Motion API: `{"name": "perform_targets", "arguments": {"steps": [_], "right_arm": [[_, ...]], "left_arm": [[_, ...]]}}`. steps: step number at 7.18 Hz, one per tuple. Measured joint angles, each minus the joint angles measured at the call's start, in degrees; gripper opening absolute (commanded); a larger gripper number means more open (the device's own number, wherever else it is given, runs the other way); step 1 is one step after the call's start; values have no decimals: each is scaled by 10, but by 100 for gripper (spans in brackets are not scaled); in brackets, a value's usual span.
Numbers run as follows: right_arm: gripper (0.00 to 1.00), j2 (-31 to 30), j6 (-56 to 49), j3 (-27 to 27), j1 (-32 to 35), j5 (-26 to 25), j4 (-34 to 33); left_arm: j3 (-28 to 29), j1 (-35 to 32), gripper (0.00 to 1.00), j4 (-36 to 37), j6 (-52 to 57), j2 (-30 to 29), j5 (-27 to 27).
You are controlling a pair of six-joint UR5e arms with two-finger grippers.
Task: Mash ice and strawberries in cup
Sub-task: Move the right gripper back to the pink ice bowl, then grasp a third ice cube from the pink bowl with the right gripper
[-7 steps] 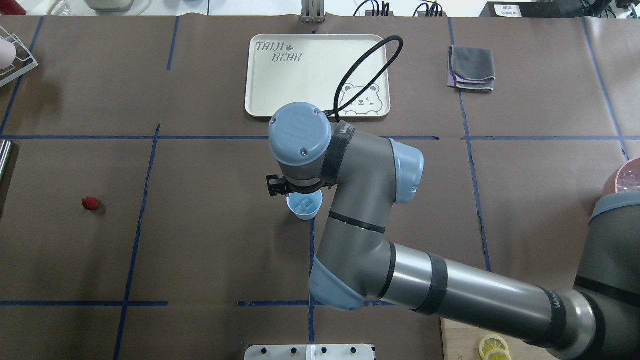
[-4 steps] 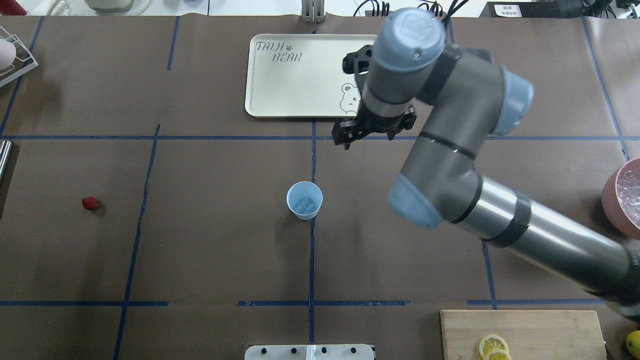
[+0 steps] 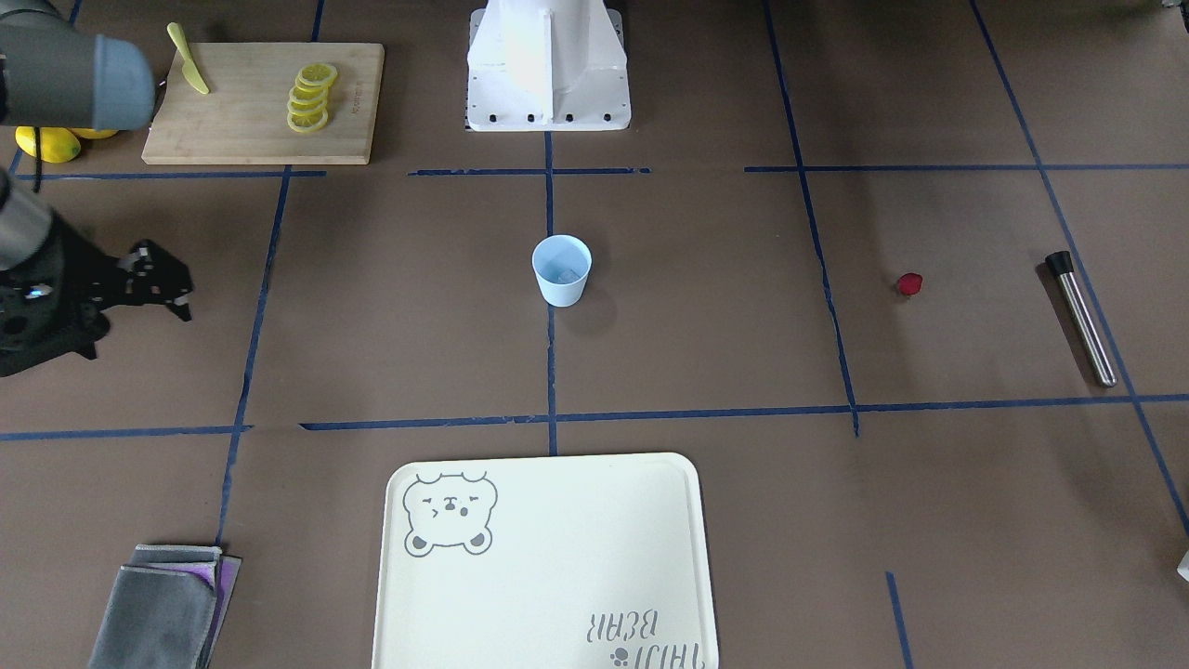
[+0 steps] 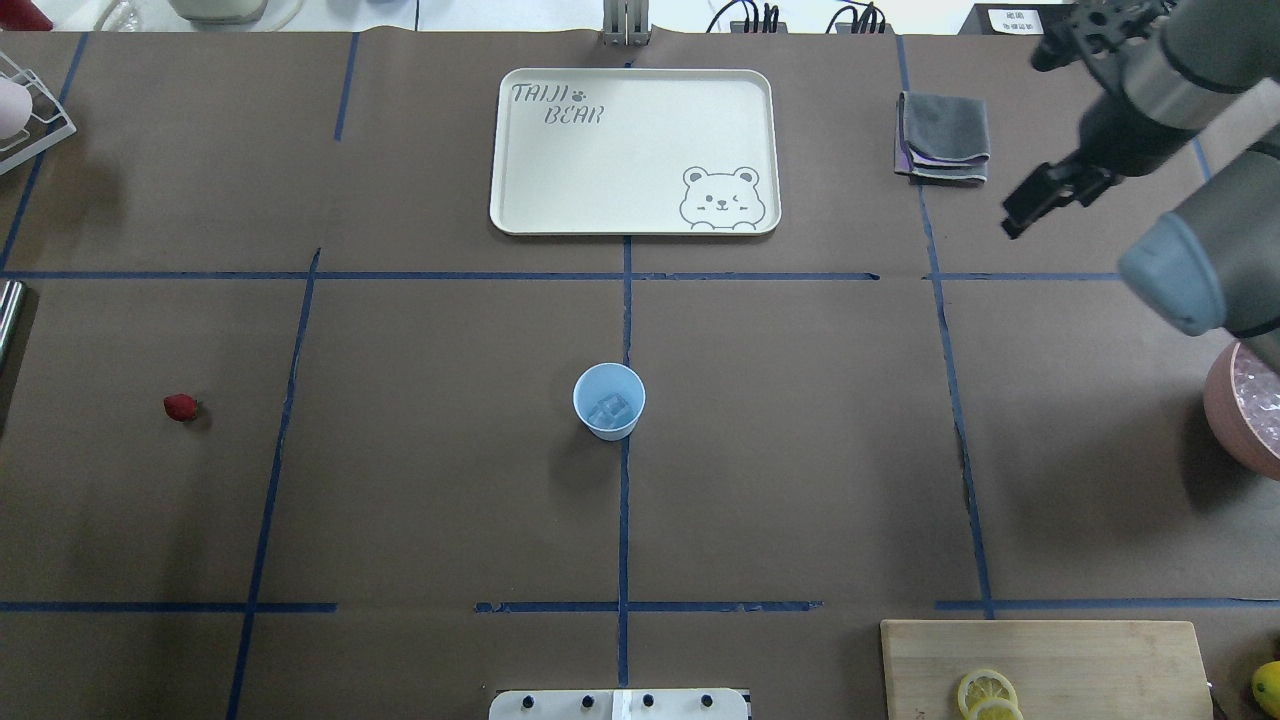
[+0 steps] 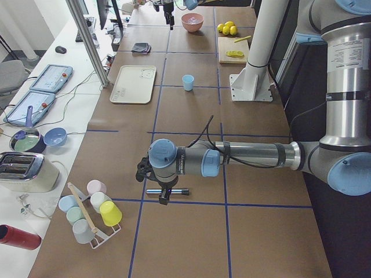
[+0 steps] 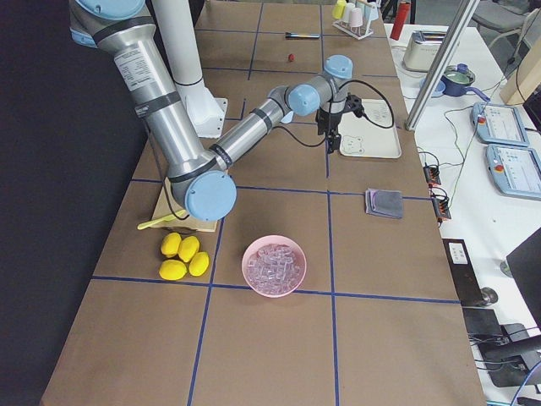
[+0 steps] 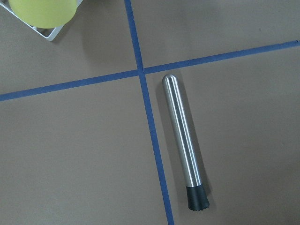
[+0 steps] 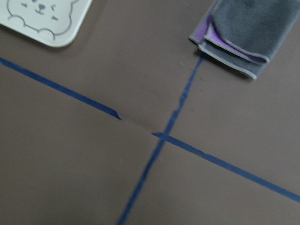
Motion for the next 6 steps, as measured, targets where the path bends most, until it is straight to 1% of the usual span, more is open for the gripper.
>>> {"name": "perform_targets", "arguments": {"steps": [1, 2, 3, 4, 5, 6], "right_arm": [[97, -57, -78, 1, 43, 20, 18], [97, -120, -127, 1, 71, 30, 63], [91, -185, -150, -2, 85, 32, 131], [88, -236, -160, -5, 90, 26, 192], [84, -270, -169, -8, 91, 12, 226], [81, -293, -187, -11, 91, -3, 241]], "left_arm": [[0, 0, 100, 0, 0, 1, 0], [0, 0, 100, -1, 0, 2, 0], [0, 0, 100, -1, 0, 4, 0], [0, 0, 100, -1, 0, 6, 0], [1, 0, 100, -1, 0, 6, 0], [1, 0, 100, -1, 0, 7, 0]]}}
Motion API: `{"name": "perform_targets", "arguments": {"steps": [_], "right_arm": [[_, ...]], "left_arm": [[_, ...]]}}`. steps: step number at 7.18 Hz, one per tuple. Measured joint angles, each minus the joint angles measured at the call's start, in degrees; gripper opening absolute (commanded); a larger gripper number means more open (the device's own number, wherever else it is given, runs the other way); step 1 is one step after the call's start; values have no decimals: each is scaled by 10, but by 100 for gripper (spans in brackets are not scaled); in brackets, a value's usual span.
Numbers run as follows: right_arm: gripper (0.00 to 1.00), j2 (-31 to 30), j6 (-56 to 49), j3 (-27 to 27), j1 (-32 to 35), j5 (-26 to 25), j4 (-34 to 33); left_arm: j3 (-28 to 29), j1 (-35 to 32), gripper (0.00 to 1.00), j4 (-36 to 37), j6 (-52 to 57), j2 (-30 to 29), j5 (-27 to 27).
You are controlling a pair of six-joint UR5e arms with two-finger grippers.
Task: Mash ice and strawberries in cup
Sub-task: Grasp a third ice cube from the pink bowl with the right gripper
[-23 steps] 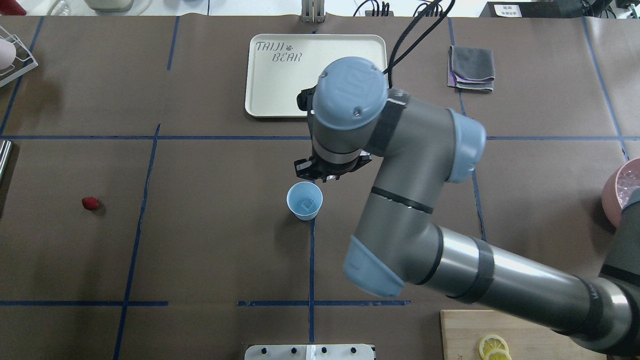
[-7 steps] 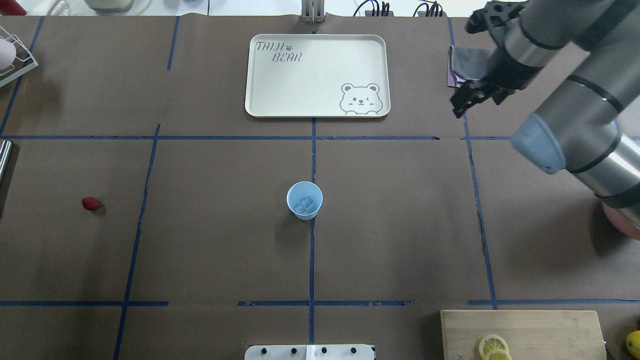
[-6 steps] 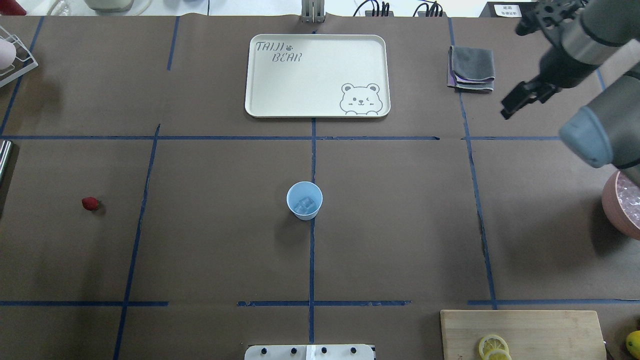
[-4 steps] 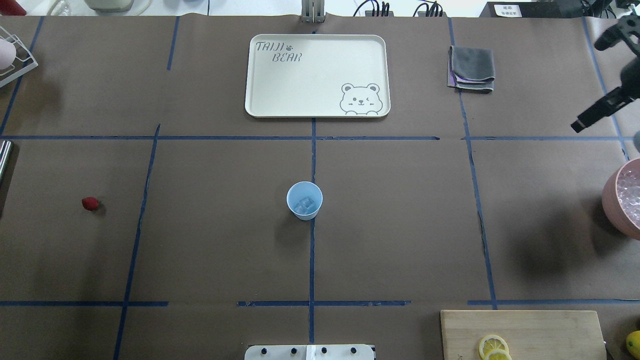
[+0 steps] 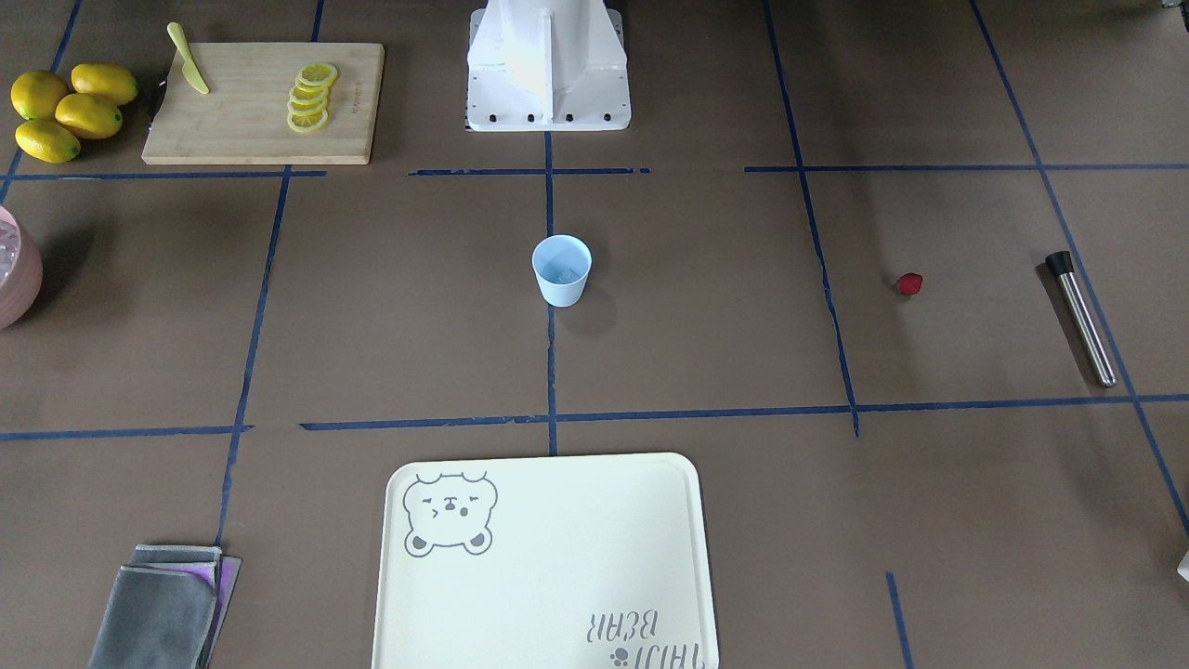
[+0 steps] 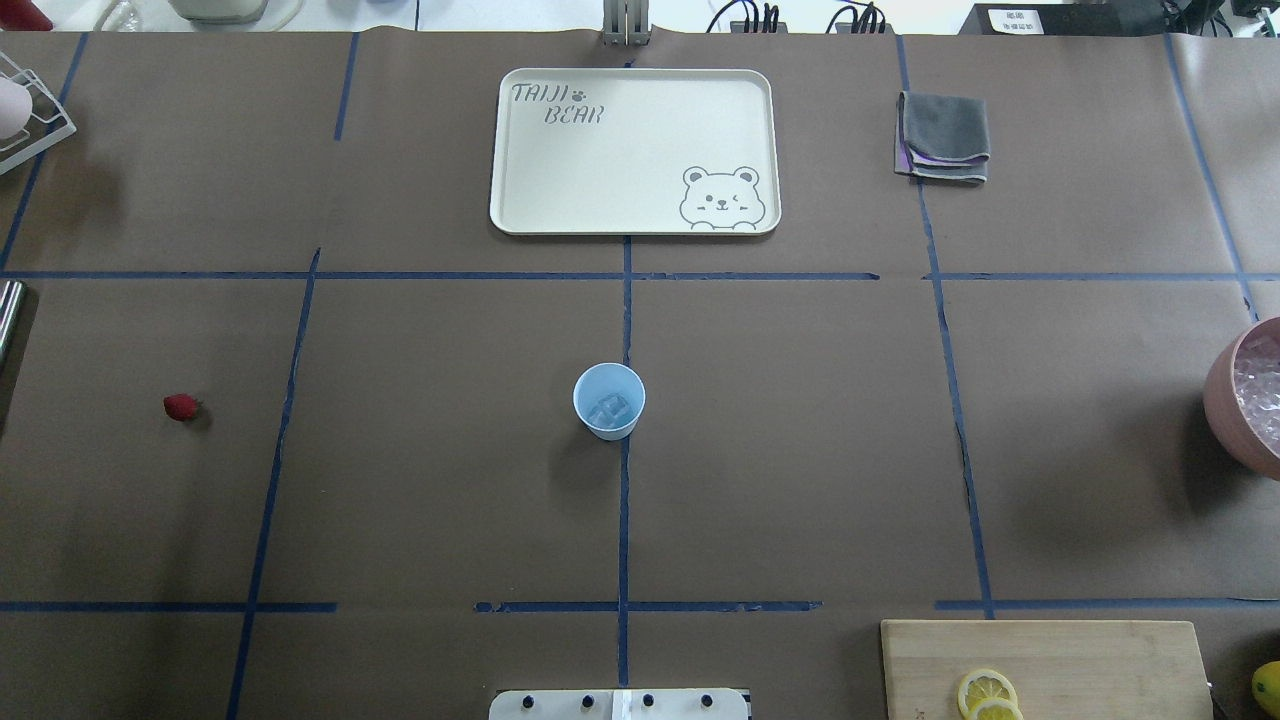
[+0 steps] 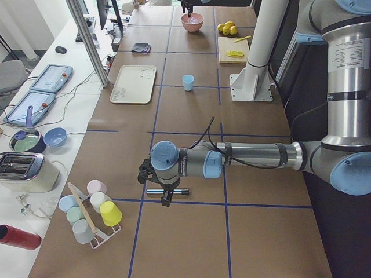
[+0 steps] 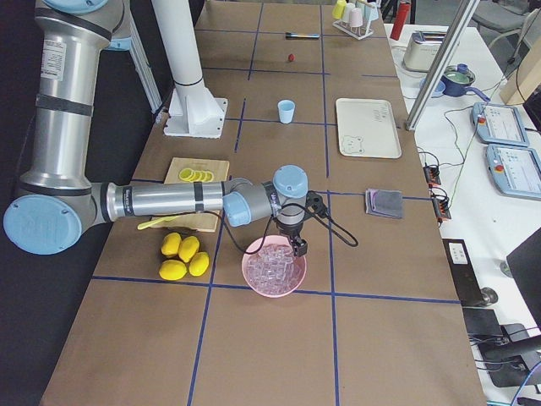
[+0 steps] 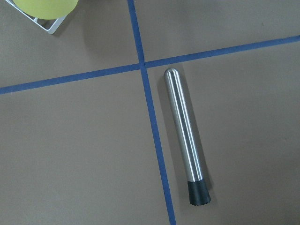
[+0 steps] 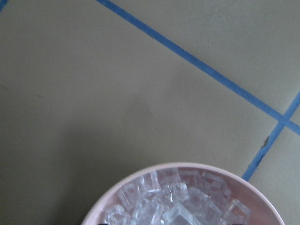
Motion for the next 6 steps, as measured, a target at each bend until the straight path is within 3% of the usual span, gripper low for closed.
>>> {"name": "perform_targets", "arguments": {"steps": [6], "right_arm": [[70, -23, -37, -44, -23, -20, 7]], "left_arm": [[0, 0, 100, 0, 0, 0, 0]]}}
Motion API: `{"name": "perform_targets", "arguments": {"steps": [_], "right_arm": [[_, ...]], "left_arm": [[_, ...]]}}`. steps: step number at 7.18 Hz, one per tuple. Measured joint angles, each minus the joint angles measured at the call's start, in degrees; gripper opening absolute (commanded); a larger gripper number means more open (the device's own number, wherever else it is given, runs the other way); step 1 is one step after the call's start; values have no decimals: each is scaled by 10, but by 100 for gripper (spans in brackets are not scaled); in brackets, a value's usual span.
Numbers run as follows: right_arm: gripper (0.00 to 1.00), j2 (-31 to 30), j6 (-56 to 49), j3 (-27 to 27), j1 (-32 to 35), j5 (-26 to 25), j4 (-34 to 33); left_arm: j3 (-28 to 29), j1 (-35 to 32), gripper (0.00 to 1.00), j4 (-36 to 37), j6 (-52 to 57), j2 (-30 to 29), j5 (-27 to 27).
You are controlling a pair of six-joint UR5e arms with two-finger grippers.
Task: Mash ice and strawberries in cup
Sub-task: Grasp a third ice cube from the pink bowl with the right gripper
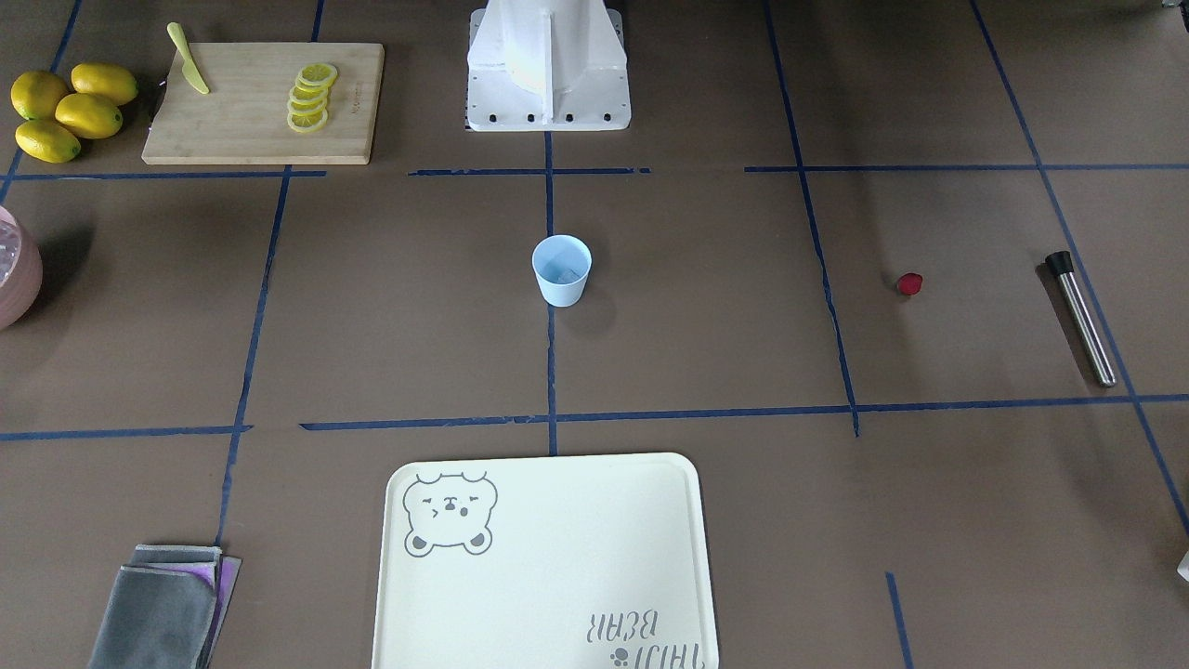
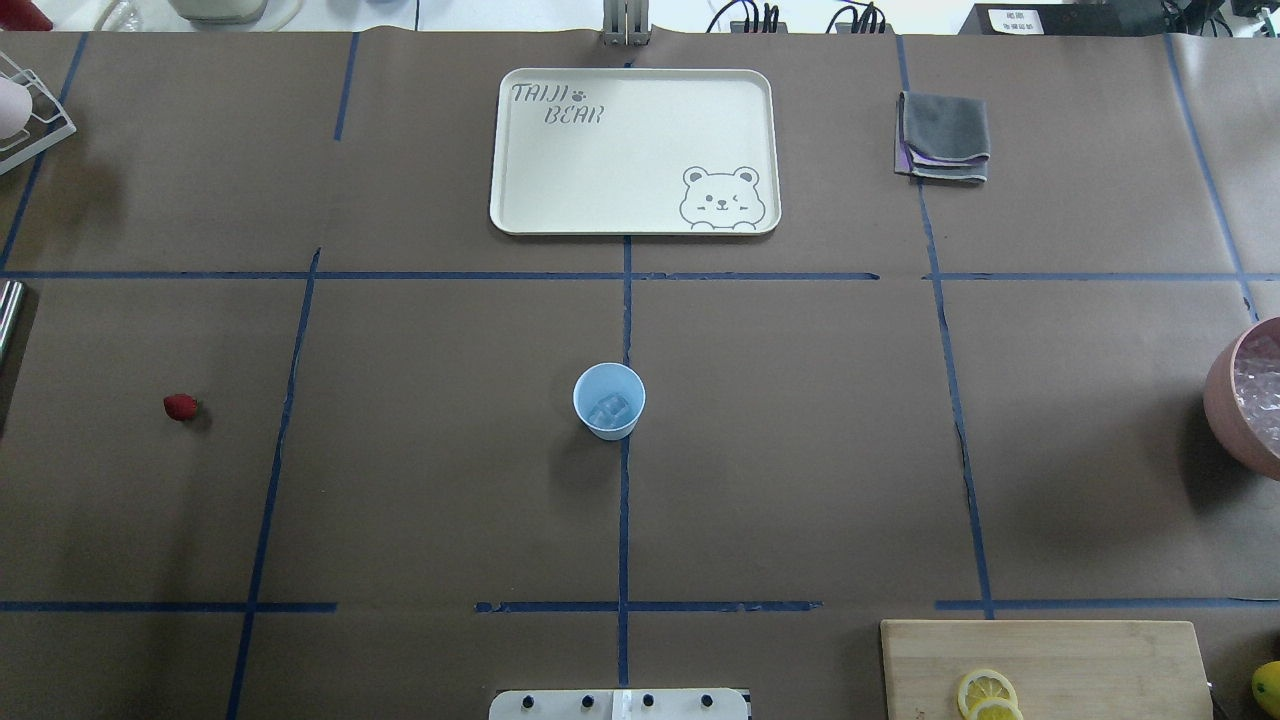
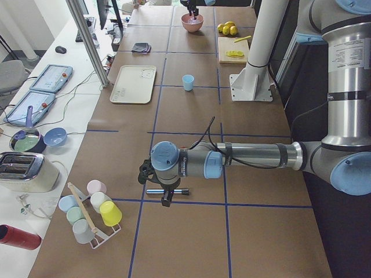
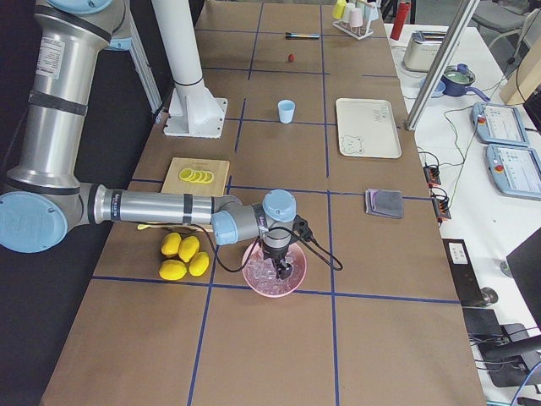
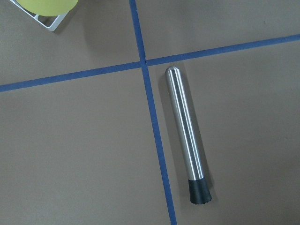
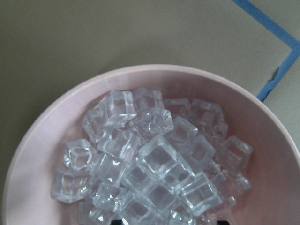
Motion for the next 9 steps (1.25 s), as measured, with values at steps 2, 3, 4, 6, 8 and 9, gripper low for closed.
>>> {"name": "perform_targets", "arguments": {"steps": [2, 3, 4, 6, 8, 9], "right_arm": [[68, -2, -3, -3, -2, -11, -1], [51, -2, -5, -4, -2, -18, -3], [26, -2, -6, -7, -3, -22, -4], [2, 0, -6, -8, -3, -24, -7], [2, -1, -5, -7, -3, -23, -7], [2, 0, -5, -5, -2, -21, -8]], "left_arm": [[0, 0, 100, 0, 0, 0, 0], [0, 0, 100, 0, -1, -1, 0], [0, 0, 100, 0, -1, -1, 0], [-1, 0, 100, 0, -2, -2, 0], [-2, 0, 100, 0, -3, -3, 0], [-2, 0, 100, 0, -3, -4, 0]]}}
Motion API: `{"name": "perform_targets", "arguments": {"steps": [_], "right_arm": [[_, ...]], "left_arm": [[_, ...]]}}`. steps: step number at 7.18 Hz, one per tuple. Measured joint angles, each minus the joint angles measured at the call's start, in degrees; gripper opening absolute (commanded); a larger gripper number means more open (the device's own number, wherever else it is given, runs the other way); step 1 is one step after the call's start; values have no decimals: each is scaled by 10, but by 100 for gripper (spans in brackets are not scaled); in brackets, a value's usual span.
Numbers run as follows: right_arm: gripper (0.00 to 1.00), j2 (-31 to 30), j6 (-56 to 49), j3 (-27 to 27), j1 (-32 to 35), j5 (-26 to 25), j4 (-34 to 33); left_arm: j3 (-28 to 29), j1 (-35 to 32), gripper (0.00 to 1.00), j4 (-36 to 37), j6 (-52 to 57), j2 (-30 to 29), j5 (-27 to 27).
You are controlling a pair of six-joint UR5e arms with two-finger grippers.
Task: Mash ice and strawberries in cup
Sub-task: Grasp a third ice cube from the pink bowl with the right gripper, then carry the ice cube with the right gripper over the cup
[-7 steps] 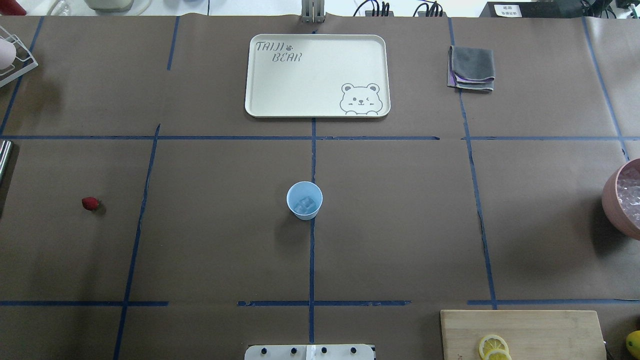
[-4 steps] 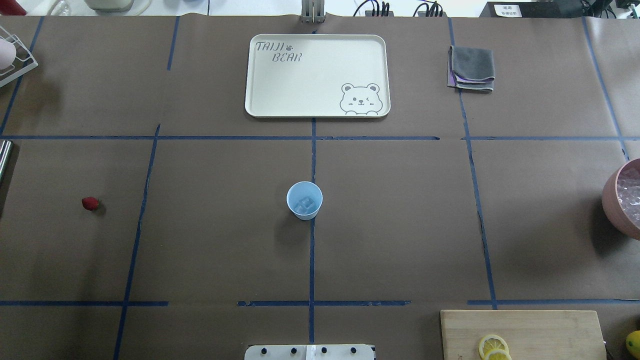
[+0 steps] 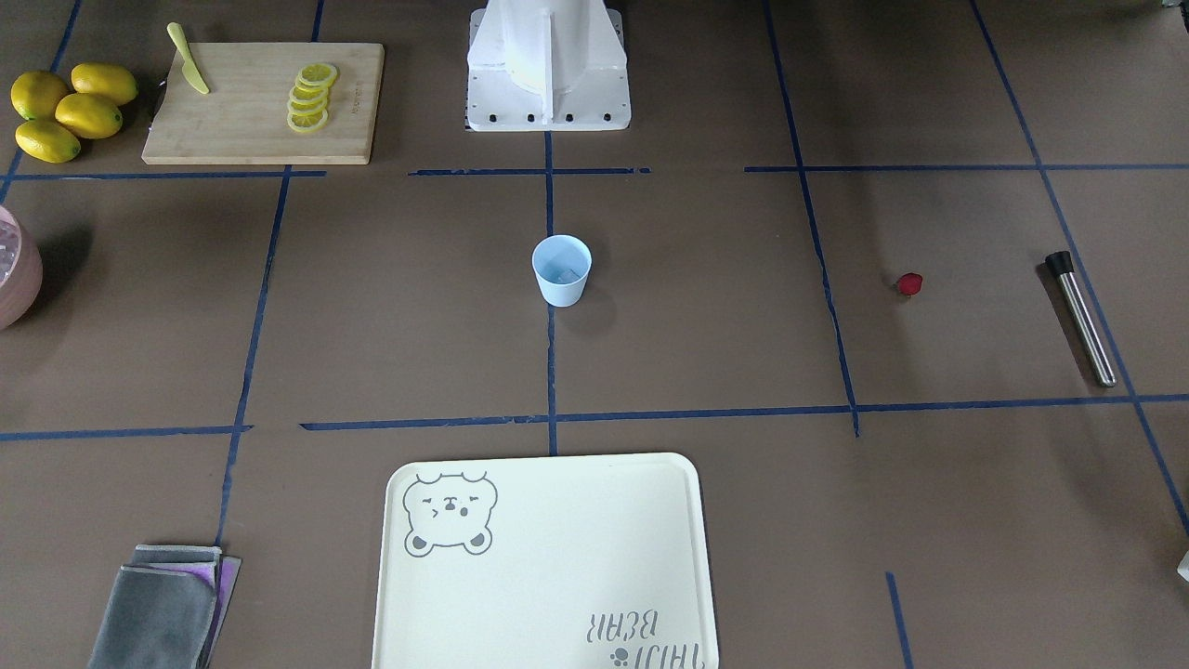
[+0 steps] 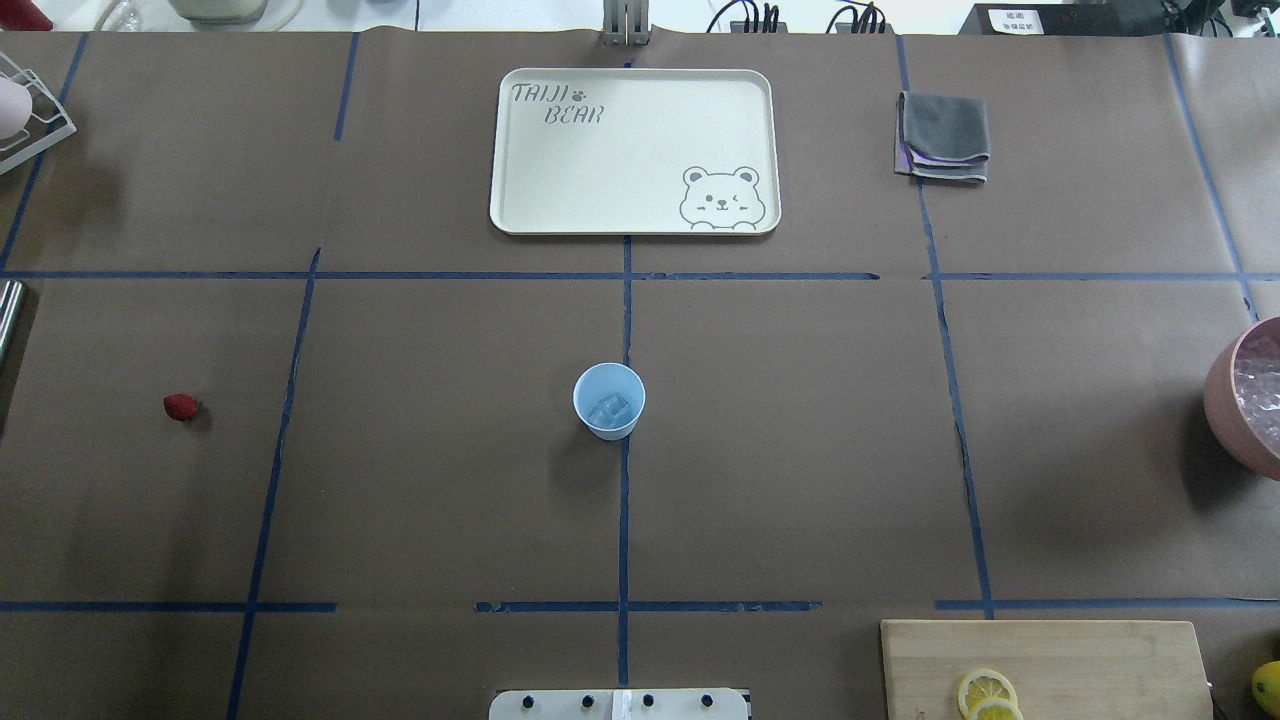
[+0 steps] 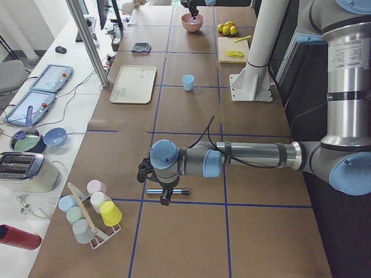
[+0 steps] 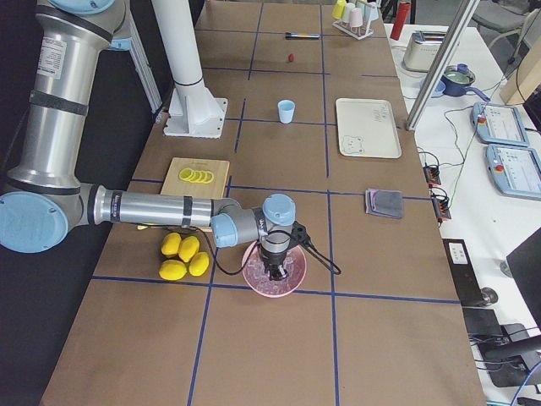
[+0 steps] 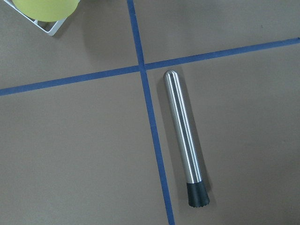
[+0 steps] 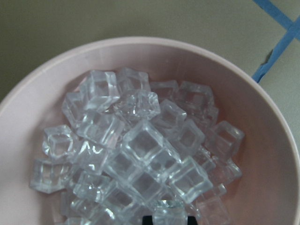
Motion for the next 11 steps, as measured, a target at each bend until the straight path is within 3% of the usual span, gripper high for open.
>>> {"name": "perform_targets", "arguments": {"steps": [2, 4, 6, 8, 11], "right_arm": [[3, 18, 1, 35, 12, 7, -42], [1, 82, 28, 118, 32, 12, -196], [0, 161, 155, 162, 27, 40, -262], [0, 242, 321, 177, -47, 35, -272], [0, 377, 581, 152, -229, -68, -274]], "left_arm": [[0, 0, 100, 0, 0, -1, 0], [0, 0, 100, 0, 0, -1, 0], [2, 0, 100, 0, 0, -1, 0], [4, 1, 100, 0, -1, -1, 0], [2, 1, 100, 0, -2, -2, 0]]}}
